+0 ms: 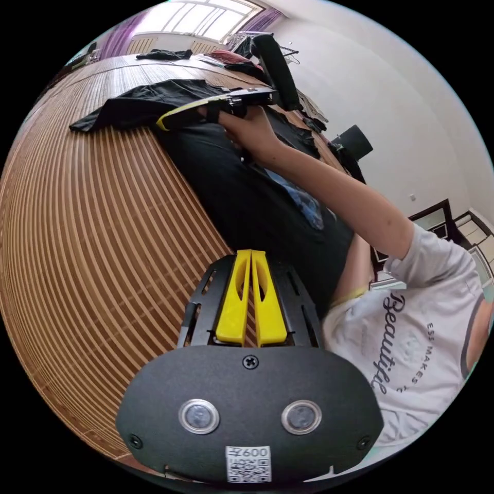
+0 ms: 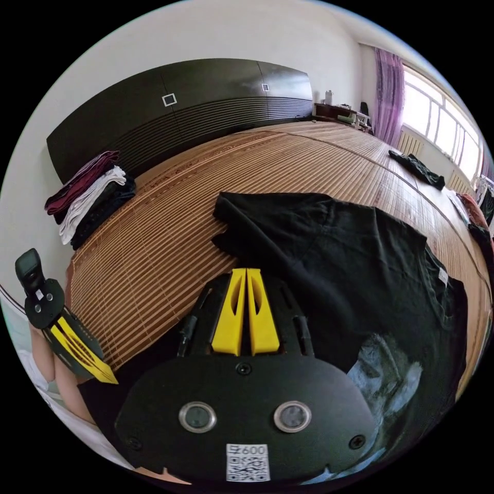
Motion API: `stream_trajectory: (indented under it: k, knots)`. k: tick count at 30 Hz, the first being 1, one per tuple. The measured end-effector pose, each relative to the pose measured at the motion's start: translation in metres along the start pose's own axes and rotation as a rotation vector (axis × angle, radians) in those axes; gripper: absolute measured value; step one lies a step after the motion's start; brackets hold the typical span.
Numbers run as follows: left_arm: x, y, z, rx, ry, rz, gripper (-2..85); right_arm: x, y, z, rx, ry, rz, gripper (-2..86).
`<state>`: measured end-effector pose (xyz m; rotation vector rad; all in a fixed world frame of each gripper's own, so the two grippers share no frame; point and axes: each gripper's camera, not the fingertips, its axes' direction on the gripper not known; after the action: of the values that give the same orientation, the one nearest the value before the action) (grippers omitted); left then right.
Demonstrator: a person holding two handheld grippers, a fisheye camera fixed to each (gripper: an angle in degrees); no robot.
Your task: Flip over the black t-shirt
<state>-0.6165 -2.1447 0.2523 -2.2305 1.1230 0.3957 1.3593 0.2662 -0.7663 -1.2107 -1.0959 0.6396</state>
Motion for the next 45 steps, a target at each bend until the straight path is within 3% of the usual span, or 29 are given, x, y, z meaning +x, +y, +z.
stream_trajectory:
  k: [5,7,9,11,14,18,19,21,25,26,32,36,38,42,45]
  knots:
    - [-0.051,0.034,-0.042,0.013,0.226,-0.075,0.0,0.023,0.009,0.001,0.008,-0.043,0.024,-0.9]
    - [-0.069,0.029,-0.059,-0.016,0.217,-0.159,0.1,0.032,0.012,0.001,0.009,-0.067,0.038,-0.9]
    - [-0.081,0.012,-0.082,0.008,0.184,-0.194,0.1,0.039,0.016,0.001,0.008,-0.081,0.047,-0.9]
    - [-0.097,-0.029,-0.106,0.125,0.313,-0.164,0.1,0.043,0.021,0.000,0.011,-0.084,0.048,-0.9]
    - [-0.139,-0.095,-0.105,0.148,0.341,-0.229,0.1,0.043,0.030,-0.003,0.015,-0.070,0.039,-0.9]
    - [-0.210,-0.147,-0.066,0.056,0.394,-0.357,0.1,0.046,0.040,-0.006,0.018,-0.071,0.039,-0.9]
    - [-0.227,-0.148,-0.048,-0.043,0.341,-0.391,0.0,0.048,0.044,-0.006,0.011,-0.078,0.042,-0.9]
    - [-0.239,-0.133,-0.044,-0.018,0.409,-0.334,0.0,0.052,0.051,-0.009,0.017,-0.094,0.052,-0.9]
    - [-0.224,-0.063,-0.017,-0.256,0.535,-0.174,0.0,0.063,0.068,-0.013,0.019,-0.141,0.081,-0.9]
    - [-0.213,-0.040,-0.015,-0.281,0.485,-0.148,0.0,0.065,0.073,-0.015,0.020,-0.153,0.088,-0.9]
    - [-0.199,0.052,-0.046,-0.139,0.153,-0.153,0.0,0.044,0.099,-0.027,0.019,-0.100,0.054,-0.9]
    - [-0.224,0.093,-0.034,-0.088,0.175,-0.197,0.0,0.033,0.117,-0.036,0.019,-0.079,0.042,-0.9]
    - [-0.249,0.120,-0.011,-0.122,0.278,-0.228,0.0,0.032,0.129,-0.043,0.020,-0.097,0.053,-0.9]
    - [-0.272,0.157,-0.007,-0.019,0.209,-0.275,0.0,0.016,0.150,-0.062,0.044,-0.079,0.026,-0.9]
    - [-0.277,0.181,-0.011,0.088,0.188,-0.243,0.1,-0.012,0.186,-0.129,0.287,-0.080,-0.043,-0.9]
